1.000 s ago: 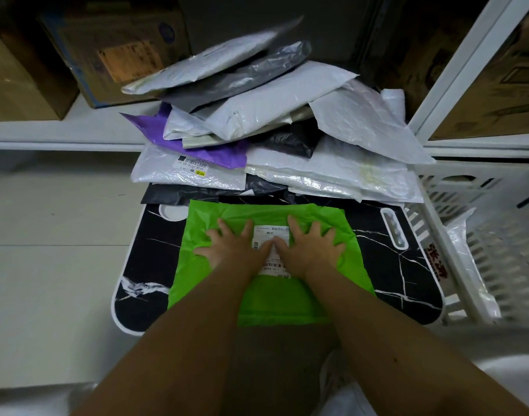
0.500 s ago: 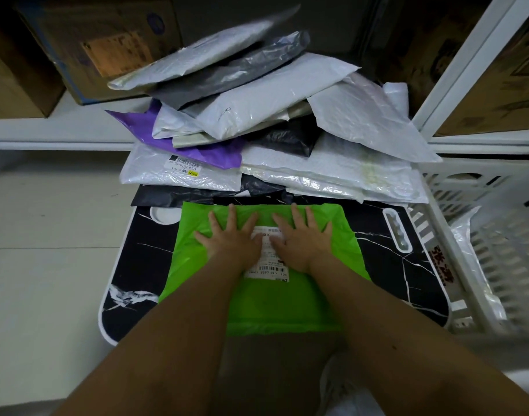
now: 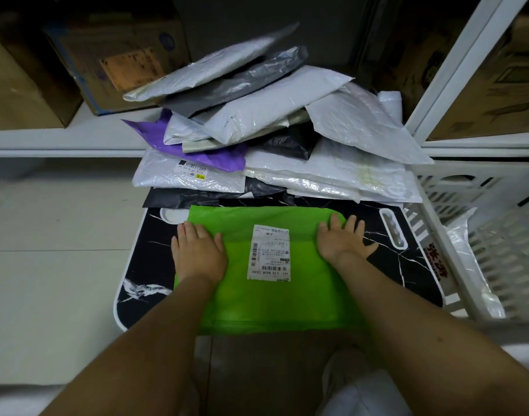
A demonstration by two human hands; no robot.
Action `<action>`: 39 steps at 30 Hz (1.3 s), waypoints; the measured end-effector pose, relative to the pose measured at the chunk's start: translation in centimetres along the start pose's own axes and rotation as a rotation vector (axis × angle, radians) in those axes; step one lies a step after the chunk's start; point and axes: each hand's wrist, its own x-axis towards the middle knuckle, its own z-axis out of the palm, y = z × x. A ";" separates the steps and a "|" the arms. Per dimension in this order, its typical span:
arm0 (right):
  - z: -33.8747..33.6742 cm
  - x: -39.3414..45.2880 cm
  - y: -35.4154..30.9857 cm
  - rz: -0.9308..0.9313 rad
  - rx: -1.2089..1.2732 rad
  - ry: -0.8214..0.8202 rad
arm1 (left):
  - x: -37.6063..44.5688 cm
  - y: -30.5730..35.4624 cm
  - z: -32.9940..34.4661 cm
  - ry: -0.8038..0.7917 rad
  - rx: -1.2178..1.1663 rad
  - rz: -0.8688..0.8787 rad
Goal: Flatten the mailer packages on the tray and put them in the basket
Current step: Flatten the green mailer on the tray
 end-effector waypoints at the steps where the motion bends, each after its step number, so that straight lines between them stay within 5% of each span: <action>1: 0.2 -1.2 -0.6 0.029 0.016 0.065 | -1.2 0.5 -0.4 0.028 -0.002 -0.021; 5: 2.8 -7.7 -4.0 -0.116 0.037 0.245 | -5.2 4.2 -0.9 -0.022 -0.004 0.057; 22: 7.1 -10.9 0.5 -0.299 -0.062 0.222 | -8.6 3.4 2.3 -0.042 -0.077 0.061; 31: 4.9 -8.4 4.6 -0.182 -0.046 0.115 | -6.8 2.2 1.2 -0.157 -0.204 -0.245; 39: 3.1 -7.3 4.4 -0.153 0.008 0.027 | -5.8 -1.5 -0.2 -0.192 -0.274 -0.319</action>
